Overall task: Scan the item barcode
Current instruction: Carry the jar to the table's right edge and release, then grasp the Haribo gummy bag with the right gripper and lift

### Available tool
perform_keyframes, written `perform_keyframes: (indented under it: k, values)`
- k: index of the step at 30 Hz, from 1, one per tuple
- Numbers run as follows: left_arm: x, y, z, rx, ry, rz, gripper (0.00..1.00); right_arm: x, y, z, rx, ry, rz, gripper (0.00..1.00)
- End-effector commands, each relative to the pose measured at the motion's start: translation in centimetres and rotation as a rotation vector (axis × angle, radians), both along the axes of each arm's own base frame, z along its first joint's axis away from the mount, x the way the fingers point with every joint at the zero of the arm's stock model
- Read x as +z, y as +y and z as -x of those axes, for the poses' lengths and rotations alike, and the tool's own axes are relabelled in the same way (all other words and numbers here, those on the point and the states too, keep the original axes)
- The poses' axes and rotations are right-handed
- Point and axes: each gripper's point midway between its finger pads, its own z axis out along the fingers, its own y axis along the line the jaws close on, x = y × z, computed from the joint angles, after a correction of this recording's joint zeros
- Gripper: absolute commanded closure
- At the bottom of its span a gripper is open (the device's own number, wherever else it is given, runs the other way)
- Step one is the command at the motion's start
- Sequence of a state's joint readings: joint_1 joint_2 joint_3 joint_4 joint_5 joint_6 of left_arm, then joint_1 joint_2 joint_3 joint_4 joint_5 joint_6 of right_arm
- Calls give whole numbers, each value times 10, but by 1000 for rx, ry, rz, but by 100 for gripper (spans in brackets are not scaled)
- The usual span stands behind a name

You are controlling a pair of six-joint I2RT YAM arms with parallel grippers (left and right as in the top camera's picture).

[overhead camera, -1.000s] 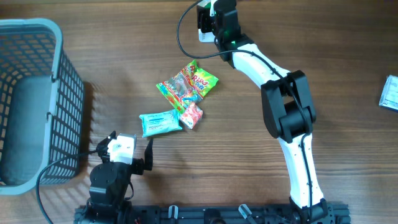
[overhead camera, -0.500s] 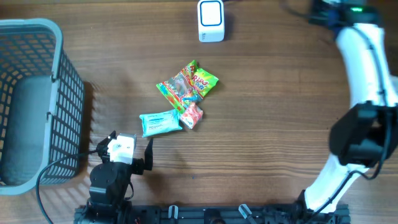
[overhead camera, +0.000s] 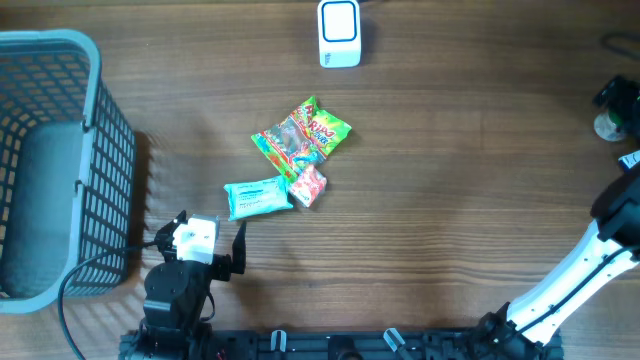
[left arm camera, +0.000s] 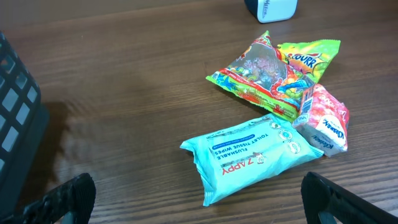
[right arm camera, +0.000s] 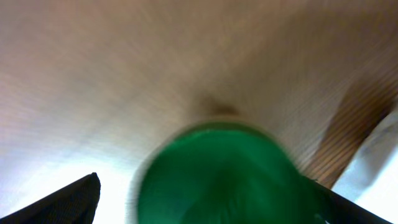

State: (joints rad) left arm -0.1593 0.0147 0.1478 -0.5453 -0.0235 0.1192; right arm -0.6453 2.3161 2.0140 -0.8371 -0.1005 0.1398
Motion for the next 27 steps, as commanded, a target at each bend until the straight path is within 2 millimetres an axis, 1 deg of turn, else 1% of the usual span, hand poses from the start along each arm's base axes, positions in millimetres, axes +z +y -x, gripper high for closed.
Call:
perform_keyframes:
  k: [1, 2, 3, 4, 5, 6, 7, 8, 9, 10, 11, 12, 13, 14, 15, 17, 19, 20, 21, 22, 23, 25, 26, 27]
  values:
    - [1, -1, 0, -11, -5, 0, 0, 204, 29, -17, -57, -392, 78, 0]
    - [1, -1, 0, -11, -5, 0, 0, 224, 48, -12, -55, -414, 64, 0]
    - [1, -1, 0, -11, -5, 0, 0, 240, 80, -5, -38, -411, 28, 0]
    - [1, -1, 0, -11, -5, 0, 0, 243, 121, -3, 6, -383, -30, 0]
    - [1, -1, 0, -11, -5, -1, 0, 238, 160, -6, 88, -355, -101, 0]
    - [1, -1, 0, -11, -5, -1, 0, 226, 225, -12, 236, -307, -227, 0]
    - [1, -1, 0, -11, -5, 0, 0, 215, 267, -14, 323, -268, -307, 0]
    - [1, -1, 0, -11, -5, 0, 0, 195, 331, -10, 446, -190, -419, 0]
    - [1, -1, 0, -11, -5, 0, 0, 173, 384, -4, 518, -109, -488, 0]
    - [1, -1, 0, -11, -5, -1, 0, 152, 423, 2, 546, -39, -528, 0]
    - [1, -1, 0, -11, -5, 0, 0, 120, 482, 10, 614, 34, -560, 0]
    - [1, -1, 0, -11, -5, 0, 0, 100, 517, 15, 685, 59, -561, 0]
    - [1, -1, 0, -11, -5, 0, 0, 77, 555, 24, 726, 103, -576, 0]
    - [1, -1, 0, -11, -5, -1, 0, 58, 587, 32, 723, 144, -599, 0]
    - [1, -1, 0, -11, -5, 0, 0, 43, 616, 35, 727, 151, -611, 0]
    - [1, -1, 0, -11, -5, 0, 0, 25, 642, 34, 655, 149, -593, 0]
    - [1, -1, 0, -11, -5, 0, 0, 7, 655, 32, 589, 130, -527, 0]
    - [1, -1, 0, -11, -5, 0, 0, -11, 657, 35, 535, 160, -501, 0]
    - [1, -1, 0, -11, -5, -1, 0, -30, 657, 38, 497, 193, -483, 0]
    - [1, -1, 0, -11, -5, 0, 0, -44, 653, 39, 457, 220, -465, 0]
    - [1, -1, 0, -11, -5, -1, 0, -52, 646, 40, 427, 233, -436, 1]
    - [1, -1, 0, -11, -5, -1, 0, -60, 632, 37, 394, 227, -359, 0]
    - [1, -1, 0, -11, -5, 0, 0, -69, 624, 40, 376, 252, -317, 0]
    - [1, -1, 0, -11, -5, 0, 0, -78, 617, 45, 364, 284, -293, 10]
